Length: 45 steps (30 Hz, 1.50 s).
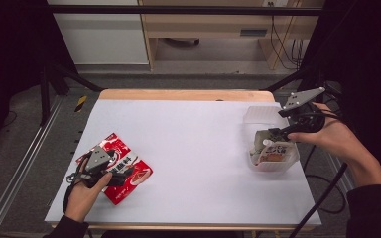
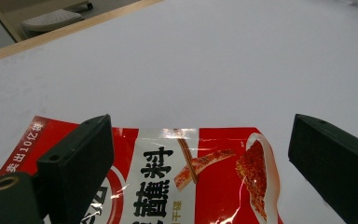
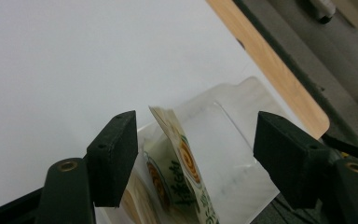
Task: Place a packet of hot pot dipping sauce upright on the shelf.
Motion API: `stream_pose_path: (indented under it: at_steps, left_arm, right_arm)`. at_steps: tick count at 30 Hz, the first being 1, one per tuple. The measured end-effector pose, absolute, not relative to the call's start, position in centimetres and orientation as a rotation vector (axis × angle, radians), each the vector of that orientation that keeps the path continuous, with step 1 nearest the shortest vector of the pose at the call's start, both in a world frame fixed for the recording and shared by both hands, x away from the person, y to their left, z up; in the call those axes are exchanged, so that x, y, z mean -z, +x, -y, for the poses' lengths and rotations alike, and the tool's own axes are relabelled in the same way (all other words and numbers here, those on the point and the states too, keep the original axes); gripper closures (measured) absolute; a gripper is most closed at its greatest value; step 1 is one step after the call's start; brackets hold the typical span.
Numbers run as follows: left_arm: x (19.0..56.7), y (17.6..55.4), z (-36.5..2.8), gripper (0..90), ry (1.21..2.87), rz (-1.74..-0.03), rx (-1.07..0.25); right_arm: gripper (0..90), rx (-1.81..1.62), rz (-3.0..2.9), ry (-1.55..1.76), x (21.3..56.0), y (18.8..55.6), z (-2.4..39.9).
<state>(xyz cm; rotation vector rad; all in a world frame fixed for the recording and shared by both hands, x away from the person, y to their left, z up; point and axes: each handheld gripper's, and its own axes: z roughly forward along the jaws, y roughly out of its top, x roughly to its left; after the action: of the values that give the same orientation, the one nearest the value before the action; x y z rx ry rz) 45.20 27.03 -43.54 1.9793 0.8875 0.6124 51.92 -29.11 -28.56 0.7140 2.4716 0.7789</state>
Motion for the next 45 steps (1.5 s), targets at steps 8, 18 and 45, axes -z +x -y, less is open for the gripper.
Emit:
stream_pose_path:
  at_steps: [8, 18, 45]
  left_arm:
    - [43.4, 45.4, -27.9, 6.7, 1.974, -0.917, -0.625]
    - [43.2, 45.7, -29.6, 7.0, 1.957, -0.979, -0.635]
    - [43.0, 45.8, -34.5, 7.5, 1.905, -1.120, -0.695]
  right_arm:
    - [25.1, -0.873, -2.387, 0.673, 27.3, 50.2, 24.8]
    - [22.8, -0.948, -2.376, 0.614, 30.4, 47.2, 17.9]
    - [21.5, -1.003, -2.430, 0.734, 40.7, 45.0, 11.2]
